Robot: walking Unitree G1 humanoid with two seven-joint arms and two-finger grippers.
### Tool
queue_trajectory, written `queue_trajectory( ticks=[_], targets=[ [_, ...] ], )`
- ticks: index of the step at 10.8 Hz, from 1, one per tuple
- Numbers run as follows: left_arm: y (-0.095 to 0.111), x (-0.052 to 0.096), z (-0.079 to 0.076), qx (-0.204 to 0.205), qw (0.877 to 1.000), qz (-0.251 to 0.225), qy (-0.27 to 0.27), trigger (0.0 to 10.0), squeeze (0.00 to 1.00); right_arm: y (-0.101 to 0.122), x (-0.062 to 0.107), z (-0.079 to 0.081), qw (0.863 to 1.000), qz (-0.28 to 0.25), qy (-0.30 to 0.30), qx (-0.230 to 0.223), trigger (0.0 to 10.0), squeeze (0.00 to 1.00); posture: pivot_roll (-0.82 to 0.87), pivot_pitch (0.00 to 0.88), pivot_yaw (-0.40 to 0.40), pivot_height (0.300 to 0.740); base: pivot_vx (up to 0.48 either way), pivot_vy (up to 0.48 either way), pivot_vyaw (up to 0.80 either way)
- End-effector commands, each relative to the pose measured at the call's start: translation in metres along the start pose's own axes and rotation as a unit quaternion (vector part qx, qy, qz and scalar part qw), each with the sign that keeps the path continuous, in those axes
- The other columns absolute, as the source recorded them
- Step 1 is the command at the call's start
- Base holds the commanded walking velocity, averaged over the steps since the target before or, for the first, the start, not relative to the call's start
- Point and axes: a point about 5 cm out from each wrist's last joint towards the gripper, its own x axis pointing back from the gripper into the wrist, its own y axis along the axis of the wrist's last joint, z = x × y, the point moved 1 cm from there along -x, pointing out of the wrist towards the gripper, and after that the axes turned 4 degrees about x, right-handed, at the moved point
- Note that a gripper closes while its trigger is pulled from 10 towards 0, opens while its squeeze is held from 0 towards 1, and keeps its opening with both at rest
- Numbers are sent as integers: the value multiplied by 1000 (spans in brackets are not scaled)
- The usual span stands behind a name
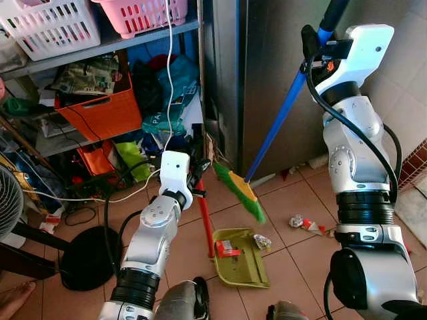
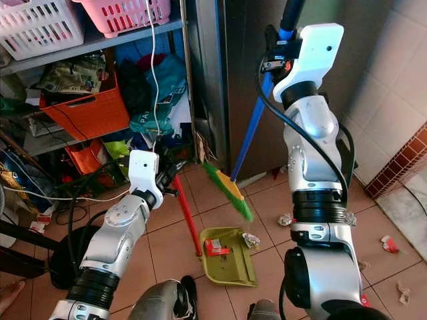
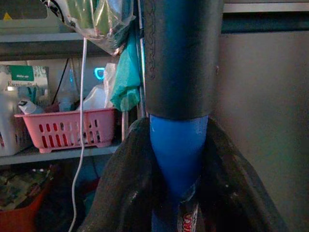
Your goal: Sweep floor
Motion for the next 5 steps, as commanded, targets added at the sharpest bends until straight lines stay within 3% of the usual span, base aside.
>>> queue_trajectory(
  ticks=[1, 2, 3, 4, 5],
  targets=[
    [5, 0, 1, -1, 1000, -10, 0, 10000, 0, 15, -5, 4, 999, -34, 8, -2, 10000, 0, -65, 87, 120, 740, 0, 0, 0],
    [5, 0, 1, -1, 1000, -10, 0, 10000, 0, 15, -5, 4, 999, -34, 8, -2, 10000, 0, -65, 87, 120, 740, 0, 0, 0],
    [6, 0, 0, 0, 1000, -10, -1, 10000, 0, -24, 16, 9, 999, 12, 6, 52, 10000, 0, -72, 95, 127, 740, 0, 0, 0],
    [7, -1, 0, 2, 1000, -12, 0, 10000, 0, -74, 55, 18, 989, 82, 19, 125, 10000, 0, -69, 93, 124, 740, 0, 0, 0],
    [7, -1, 0, 3, 1000, -14, 2, 10000, 0, -77, 53, 16, 985, 89, 10, 148, 10000, 0, -67, 91, 121, 740, 0, 0, 0]
  ],
)
